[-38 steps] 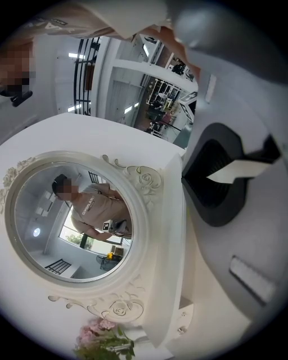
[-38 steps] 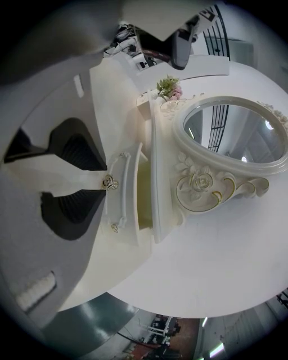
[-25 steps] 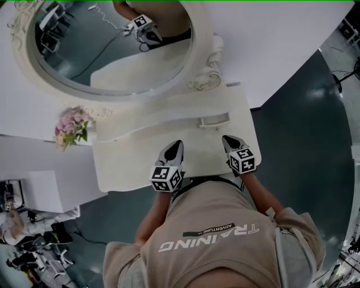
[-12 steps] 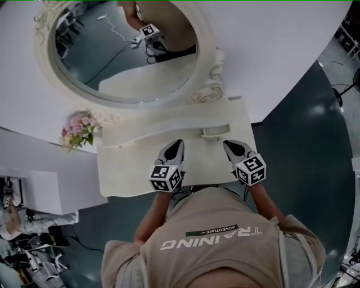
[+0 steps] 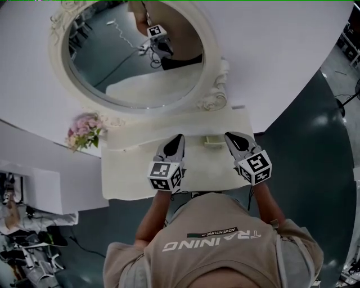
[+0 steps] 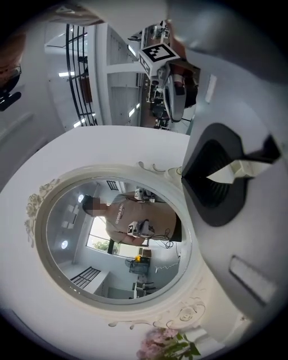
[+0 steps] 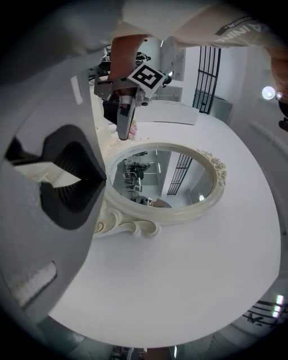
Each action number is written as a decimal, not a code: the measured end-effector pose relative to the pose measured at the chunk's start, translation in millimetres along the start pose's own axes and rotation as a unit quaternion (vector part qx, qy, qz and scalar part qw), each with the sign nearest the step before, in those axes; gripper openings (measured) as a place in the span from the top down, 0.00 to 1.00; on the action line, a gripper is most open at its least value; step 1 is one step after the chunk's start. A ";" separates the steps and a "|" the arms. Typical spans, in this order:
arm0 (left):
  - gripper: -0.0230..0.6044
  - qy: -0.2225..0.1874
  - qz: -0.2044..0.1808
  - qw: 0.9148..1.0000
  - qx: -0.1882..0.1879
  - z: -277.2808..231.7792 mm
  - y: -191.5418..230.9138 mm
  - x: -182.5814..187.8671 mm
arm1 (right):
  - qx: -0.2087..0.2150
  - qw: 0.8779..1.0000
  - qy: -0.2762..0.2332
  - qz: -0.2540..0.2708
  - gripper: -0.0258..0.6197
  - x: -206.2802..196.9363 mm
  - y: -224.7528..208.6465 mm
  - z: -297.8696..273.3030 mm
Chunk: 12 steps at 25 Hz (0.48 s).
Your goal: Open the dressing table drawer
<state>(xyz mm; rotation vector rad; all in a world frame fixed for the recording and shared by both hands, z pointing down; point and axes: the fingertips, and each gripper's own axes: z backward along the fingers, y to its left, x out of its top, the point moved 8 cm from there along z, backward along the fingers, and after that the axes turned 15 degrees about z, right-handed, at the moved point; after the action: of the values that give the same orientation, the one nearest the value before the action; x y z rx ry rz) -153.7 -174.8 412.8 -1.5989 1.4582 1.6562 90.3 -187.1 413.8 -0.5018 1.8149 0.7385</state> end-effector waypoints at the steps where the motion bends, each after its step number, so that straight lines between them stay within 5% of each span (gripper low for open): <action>1: 0.93 -0.004 0.000 1.000 -0.001 0.3 -0.8 3.9 | 0.001 1.000 -0.006 0.003 0.96 6.0 -1.4 -1.0; 12: 0.93 -0.025 -0.064 0.998 0.000 5.5 -9.9 24.3 | -0.009 0.997 -0.066 0.034 0.96 56.5 -12.2 -2.8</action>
<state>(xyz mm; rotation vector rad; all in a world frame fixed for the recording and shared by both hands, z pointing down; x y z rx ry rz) -154.1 -175.1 386.0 -1.6043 1.3026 1.6117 76.7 -197.3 358.6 -0.3960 1.7105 0.8155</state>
